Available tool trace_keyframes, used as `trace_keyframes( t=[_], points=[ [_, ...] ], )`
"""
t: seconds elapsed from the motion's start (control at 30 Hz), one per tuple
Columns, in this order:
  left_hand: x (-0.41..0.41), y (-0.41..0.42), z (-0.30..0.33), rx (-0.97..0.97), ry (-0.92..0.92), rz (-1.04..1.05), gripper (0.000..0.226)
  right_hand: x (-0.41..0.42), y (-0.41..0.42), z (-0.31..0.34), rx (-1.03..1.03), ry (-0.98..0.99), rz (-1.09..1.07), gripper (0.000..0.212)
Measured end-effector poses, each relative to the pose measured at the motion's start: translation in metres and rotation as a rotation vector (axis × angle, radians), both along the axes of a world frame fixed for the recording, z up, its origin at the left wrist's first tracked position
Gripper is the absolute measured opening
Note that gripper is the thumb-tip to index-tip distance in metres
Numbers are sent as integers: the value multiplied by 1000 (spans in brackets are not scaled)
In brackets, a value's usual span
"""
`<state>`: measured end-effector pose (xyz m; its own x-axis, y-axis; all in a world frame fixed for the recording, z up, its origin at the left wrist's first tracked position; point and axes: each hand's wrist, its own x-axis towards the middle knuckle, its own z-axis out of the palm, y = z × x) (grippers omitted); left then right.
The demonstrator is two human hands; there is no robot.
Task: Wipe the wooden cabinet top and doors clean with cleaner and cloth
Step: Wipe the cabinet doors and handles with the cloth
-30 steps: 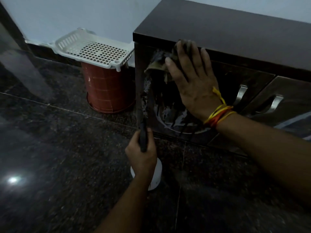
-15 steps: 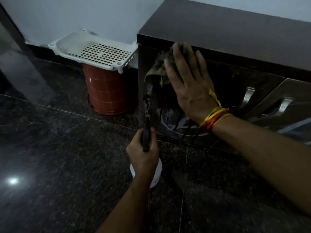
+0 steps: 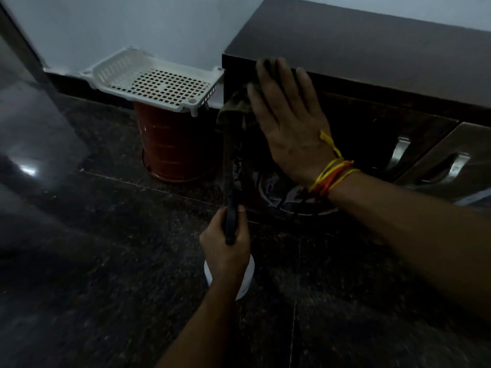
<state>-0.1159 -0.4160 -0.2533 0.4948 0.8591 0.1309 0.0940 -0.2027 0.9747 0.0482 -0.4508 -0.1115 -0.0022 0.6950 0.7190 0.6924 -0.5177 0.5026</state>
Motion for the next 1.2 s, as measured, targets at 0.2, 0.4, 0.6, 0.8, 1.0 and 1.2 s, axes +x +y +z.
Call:
trace_keyframes(
  t=[0.2, 0.4, 0.6, 0.8, 1.0, 1.2],
  points=[
    [-1, 3, 5, 37, 12, 5, 35, -5, 3, -27, -156, 25, -1, 45],
    [-7, 5, 3, 13, 39, -1, 35, -6, 8, -18, -135, -26, -30, 48],
    [-8, 6, 4, 15, 30, -12, 39, -1, 17, -24, -13, 11, -8, 51],
    [-12, 16, 5, 48, 32, 37, 36, -22, 5, -90, -421, 58, -138, 61],
    [-18, 23, 1, 60, 52, 45, 36, -15, 9, -78, -251, 109, -40, 47],
    [-20, 31, 2, 51, 52, 49, 37, -18, 3, -106, -313, 88, -58, 46]
  ],
)
